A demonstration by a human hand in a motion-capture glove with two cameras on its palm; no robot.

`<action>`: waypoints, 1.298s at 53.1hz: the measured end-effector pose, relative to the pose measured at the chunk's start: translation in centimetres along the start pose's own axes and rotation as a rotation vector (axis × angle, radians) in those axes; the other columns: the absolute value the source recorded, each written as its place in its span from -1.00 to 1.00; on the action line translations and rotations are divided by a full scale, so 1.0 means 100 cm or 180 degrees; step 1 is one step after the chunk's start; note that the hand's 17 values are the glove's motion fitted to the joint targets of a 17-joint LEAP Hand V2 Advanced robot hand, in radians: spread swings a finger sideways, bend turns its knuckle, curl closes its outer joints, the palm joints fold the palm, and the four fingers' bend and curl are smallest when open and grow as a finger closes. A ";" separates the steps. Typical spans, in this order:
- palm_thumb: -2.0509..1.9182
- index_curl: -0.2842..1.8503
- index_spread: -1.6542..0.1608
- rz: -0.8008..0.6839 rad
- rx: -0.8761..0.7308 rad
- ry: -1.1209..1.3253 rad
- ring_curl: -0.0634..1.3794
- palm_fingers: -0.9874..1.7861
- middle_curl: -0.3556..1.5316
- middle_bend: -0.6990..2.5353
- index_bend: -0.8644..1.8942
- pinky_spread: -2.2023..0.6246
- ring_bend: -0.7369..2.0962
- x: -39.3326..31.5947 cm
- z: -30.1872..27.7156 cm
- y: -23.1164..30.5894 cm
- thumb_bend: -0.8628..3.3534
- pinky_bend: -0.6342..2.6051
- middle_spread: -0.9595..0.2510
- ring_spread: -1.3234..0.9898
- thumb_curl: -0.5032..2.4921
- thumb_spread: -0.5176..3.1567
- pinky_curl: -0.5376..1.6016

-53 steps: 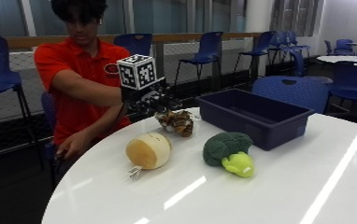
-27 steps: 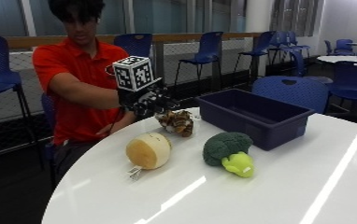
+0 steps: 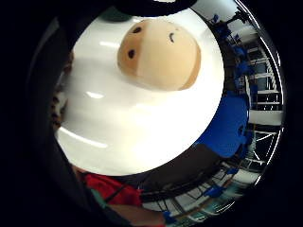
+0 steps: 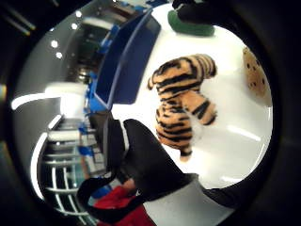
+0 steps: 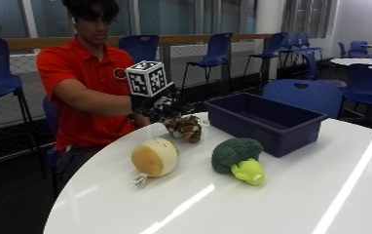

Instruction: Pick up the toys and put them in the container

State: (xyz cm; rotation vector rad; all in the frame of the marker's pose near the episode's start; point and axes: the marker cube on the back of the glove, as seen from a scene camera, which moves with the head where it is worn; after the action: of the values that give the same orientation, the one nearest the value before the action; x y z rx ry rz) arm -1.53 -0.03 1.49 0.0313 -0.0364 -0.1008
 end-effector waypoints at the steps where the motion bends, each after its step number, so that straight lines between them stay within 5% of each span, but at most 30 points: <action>1: -0.03 -0.42 0.39 -0.0014 -0.0017 0.0000 -0.79 -0.36 -0.38 -0.47 -0.14 0.58 -0.37 -0.003 0.002 -0.001 -0.63 -0.35 0.38 0.08 -0.59 -0.11 -0.23; 50: -0.01 -0.38 0.39 -0.0220 -0.0515 0.0262 -0.80 -0.36 -0.42 -0.50 -0.23 0.64 -0.37 -0.064 0.071 -0.025 -0.62 0.12 0.45 0.16 -0.56 -0.18 -0.05; 69: 0.09 -0.42 0.39 -0.0159 -0.0713 0.0642 -0.62 -0.28 -0.43 -0.47 -0.26 0.52 -0.09 -0.065 0.084 -0.014 -0.58 0.13 0.51 0.14 -0.50 -0.09 -0.09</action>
State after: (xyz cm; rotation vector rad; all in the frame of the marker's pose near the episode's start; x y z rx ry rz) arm -8.42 -0.98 9.59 -0.1815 0.1772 -0.1508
